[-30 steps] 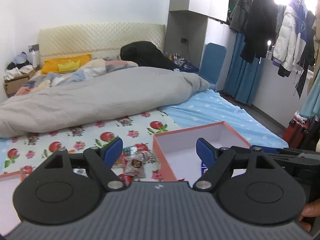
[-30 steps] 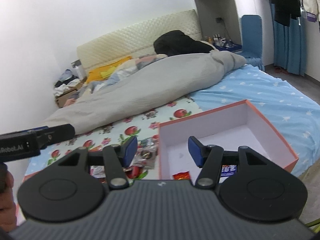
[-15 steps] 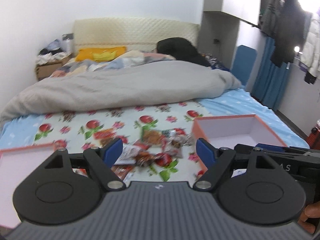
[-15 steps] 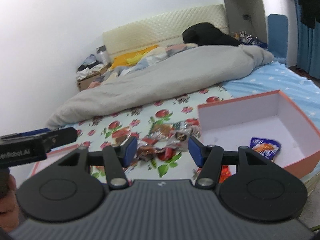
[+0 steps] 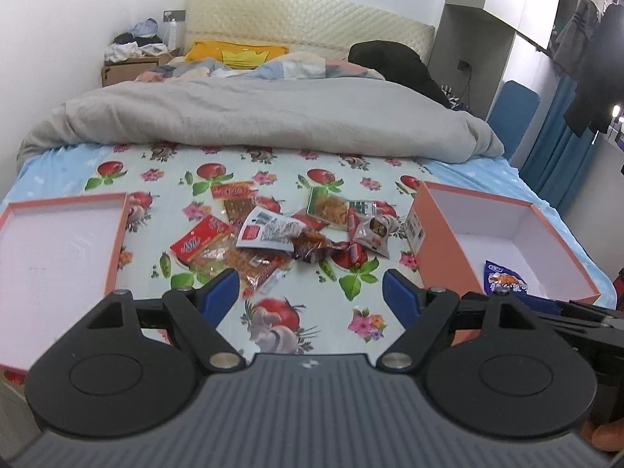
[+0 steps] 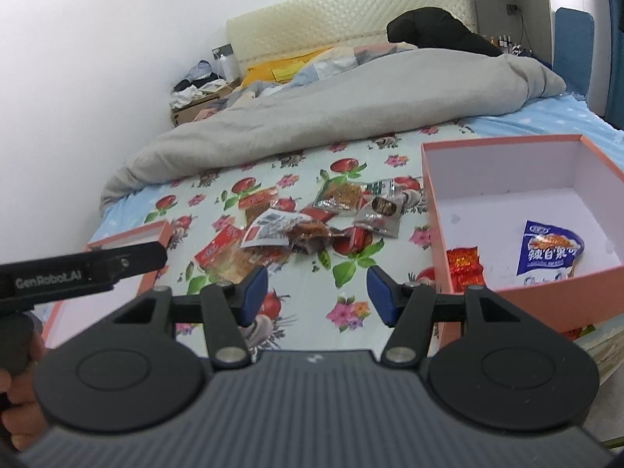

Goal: Organize snacks
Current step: 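Withdraw the left tool from the box back over the pile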

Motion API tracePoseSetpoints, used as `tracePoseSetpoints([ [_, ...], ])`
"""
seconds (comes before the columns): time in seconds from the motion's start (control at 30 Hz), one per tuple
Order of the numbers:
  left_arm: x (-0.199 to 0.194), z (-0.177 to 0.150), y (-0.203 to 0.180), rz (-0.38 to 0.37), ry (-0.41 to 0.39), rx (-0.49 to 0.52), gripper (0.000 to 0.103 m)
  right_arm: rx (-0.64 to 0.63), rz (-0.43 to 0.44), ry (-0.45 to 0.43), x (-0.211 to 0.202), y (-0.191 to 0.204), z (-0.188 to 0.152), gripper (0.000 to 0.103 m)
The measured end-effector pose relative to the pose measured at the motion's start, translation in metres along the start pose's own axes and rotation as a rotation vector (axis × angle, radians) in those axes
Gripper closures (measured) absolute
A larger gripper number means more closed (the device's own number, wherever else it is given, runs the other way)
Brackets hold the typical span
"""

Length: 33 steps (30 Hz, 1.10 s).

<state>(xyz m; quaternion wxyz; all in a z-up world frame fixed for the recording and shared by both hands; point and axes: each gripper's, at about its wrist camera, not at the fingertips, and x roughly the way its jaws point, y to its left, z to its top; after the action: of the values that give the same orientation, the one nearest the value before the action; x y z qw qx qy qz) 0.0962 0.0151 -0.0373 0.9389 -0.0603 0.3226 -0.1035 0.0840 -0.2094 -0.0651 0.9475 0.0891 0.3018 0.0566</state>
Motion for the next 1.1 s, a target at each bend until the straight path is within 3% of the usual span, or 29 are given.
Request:
tracePoseSetpoints([
  [0.7,0.02,-0.035,0.03,-0.007,0.023,-0.058,0.019,-0.044,-0.011,0.048,0.018,0.015,-0.029,0.044],
  [1.1,0.08,-0.027,0.041,-0.027,0.069,-0.029,0.019,-0.045,-0.04,0.092,0.059,0.007,-0.028,0.053],
])
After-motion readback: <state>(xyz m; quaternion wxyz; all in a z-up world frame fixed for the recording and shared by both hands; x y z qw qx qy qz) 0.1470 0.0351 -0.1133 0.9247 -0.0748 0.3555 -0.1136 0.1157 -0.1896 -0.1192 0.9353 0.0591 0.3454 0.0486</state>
